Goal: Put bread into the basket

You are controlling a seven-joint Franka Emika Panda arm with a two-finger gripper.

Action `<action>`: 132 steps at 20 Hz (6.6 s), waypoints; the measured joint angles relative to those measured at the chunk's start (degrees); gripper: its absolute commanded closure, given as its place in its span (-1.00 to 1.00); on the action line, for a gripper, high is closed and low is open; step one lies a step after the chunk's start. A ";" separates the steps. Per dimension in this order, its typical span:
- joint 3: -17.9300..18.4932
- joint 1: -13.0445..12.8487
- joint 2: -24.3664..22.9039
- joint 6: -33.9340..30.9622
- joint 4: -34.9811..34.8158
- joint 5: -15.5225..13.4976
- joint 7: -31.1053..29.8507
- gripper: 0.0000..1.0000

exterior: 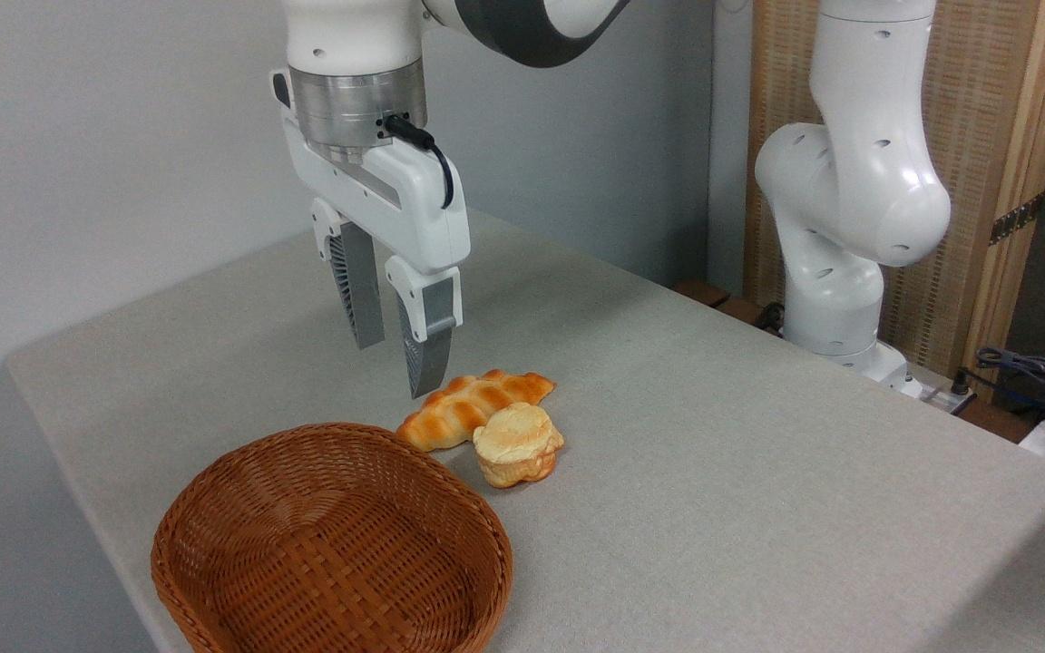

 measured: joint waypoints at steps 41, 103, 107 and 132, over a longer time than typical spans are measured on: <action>-12.42 10.68 0.51 -0.46 -3.18 -0.08 0.00 -1.00; -5.30 1.98 3.26 26.61 -7.93 -3.13 0.00 -1.00; -4.34 2.15 5.07 33.13 -7.87 -5.75 -0.01 -1.00; -4.06 2.13 5.05 29.22 -6.55 -6.72 -4.06 -1.00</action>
